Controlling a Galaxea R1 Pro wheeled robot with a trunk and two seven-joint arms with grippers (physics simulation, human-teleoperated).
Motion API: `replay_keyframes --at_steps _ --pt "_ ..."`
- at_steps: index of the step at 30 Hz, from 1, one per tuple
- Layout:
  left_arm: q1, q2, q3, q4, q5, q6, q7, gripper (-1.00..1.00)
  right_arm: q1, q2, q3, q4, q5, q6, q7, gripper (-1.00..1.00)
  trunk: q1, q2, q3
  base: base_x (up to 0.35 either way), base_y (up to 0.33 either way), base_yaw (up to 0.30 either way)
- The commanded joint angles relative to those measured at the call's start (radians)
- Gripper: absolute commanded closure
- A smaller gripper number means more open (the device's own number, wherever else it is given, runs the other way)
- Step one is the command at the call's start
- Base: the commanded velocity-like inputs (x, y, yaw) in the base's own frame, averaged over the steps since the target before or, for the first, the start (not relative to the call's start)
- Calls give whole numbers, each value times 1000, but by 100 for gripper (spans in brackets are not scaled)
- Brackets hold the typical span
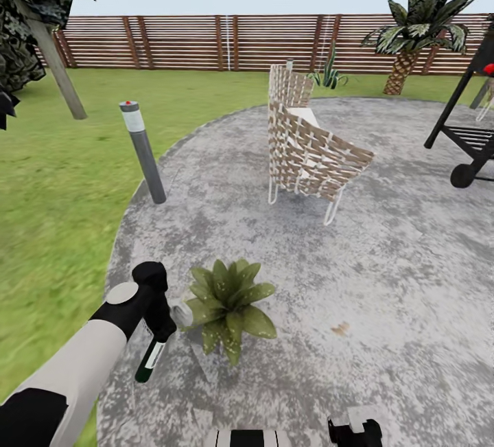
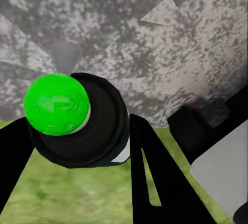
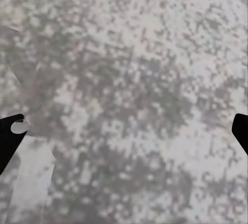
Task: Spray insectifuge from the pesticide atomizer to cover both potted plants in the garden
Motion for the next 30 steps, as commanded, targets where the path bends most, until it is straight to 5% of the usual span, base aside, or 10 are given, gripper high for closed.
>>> replay_keyframes --at_steps 1,21,30 --pt "0 2 -2 -18 -6 11 -9 100 -1 0 2 1 11 -1 -9 -100 0 0 -1 52 321 -281" --pt "2 -1 -11 -19 -6 10 -9 100 -1 0 2 1 10 -1 -10 -100 0 0 -1 -151 296 -281" --pt "1 -1 -5 -22 -7 10 -9 100 -1 0 2 0 9 -1 -11 -100 0 0 -1 91 316 -200"
